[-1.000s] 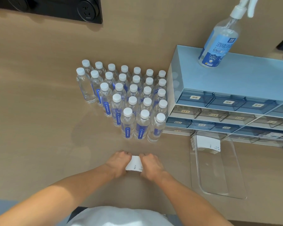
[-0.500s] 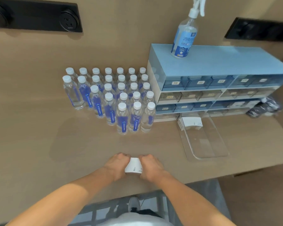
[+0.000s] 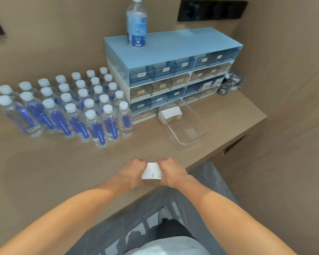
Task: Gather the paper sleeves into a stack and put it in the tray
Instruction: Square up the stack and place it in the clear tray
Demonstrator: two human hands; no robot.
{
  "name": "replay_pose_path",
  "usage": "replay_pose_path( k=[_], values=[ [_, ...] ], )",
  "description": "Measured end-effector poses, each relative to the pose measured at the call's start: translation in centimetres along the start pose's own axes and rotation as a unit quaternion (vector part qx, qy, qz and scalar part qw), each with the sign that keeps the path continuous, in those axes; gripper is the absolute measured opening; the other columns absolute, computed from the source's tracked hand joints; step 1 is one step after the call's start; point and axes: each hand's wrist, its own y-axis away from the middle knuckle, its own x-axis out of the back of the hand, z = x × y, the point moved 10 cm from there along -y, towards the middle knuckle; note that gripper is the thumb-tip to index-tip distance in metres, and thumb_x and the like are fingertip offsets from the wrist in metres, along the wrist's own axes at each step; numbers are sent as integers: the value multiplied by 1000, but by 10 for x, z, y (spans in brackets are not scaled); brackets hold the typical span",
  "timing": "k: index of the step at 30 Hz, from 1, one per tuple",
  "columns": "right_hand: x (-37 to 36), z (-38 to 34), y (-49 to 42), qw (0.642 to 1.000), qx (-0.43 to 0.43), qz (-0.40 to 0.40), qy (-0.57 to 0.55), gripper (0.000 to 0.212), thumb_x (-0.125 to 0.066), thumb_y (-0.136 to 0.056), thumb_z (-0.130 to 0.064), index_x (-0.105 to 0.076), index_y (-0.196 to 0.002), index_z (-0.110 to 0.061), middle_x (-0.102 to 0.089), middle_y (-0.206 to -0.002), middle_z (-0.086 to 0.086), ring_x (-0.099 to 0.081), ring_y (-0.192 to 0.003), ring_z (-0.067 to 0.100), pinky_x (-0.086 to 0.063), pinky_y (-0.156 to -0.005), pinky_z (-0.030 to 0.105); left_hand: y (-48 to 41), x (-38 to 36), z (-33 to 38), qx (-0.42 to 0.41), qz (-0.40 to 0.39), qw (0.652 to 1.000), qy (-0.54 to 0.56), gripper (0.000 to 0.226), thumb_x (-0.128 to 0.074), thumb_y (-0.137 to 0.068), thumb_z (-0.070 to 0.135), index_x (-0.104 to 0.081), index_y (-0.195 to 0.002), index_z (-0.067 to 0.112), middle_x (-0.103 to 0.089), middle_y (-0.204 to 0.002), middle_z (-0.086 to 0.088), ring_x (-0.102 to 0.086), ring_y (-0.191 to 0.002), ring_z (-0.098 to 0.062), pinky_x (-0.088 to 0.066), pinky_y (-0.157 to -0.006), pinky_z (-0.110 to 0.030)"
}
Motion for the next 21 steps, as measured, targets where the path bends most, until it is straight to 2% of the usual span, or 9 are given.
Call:
replay_pose_path(
  k=[5,8,11,14,19,21],
  values=[
    [40,42,-9,999,-17,35,4,37,-73,-73,-14,-54,-105,-11,-64,-102,13,-63,-93,36,-39,-64,33,-36,41,34,-32,26,999,-19,38,-71,-76,22,-52,-107,12,-63,-108,-11,-63,-98,-33,-49,-74,-37],
    [71,73,-26,998,-20,58,11,42,-74,-72,-18,-55,-109,-13,-64,-105,13,-64,-95,35,-41,-66,32,-69,70,50,-30,47,998,-41,42,-73,-73,21,-52,-108,13,-63,-107,-10,-63,-97,-31,-51,-72,-35],
    [105,107,-54,996,1,85,20,46,-78,-70,-21,-55,-108,-14,-66,-105,13,-64,-96,36,-46,-70,35,-112,99,64,-18,75,996,-55,48,-74,-71,22,-52,-113,15,-62,-111,-8,-62,-99,-29,-48,-70,-33],
    [132,142,-86,994,35,104,26,44,-78,-69,-20,-55,-106,-14,-66,-106,12,-64,-97,35,-50,-75,37,-157,117,78,5,99,993,-67,53,-73,-71,26,-51,-119,15,-61,-113,-8,-61,-102,-28,-51,-75,-35],
    [147,206,-133,994,71,69,42,44,-74,-72,-17,-58,-113,-15,-67,-109,11,-65,-99,34,-52,-80,37,-225,119,106,49,84,994,-59,51,-75,-72,23,-52,-116,11,-61,-111,-11,-59,-100,-28,-50,-75,-36],
    [146,224,-149,994,90,45,47,45,-74,-74,-18,-56,-115,-15,-66,-107,12,-65,-98,35,-50,-74,36,-245,114,112,68,79,993,-50,49,-73,-74,22,-53,-118,10,-61,-112,-12,-58,-103,-29,-49,-77,-36]
  ],
)
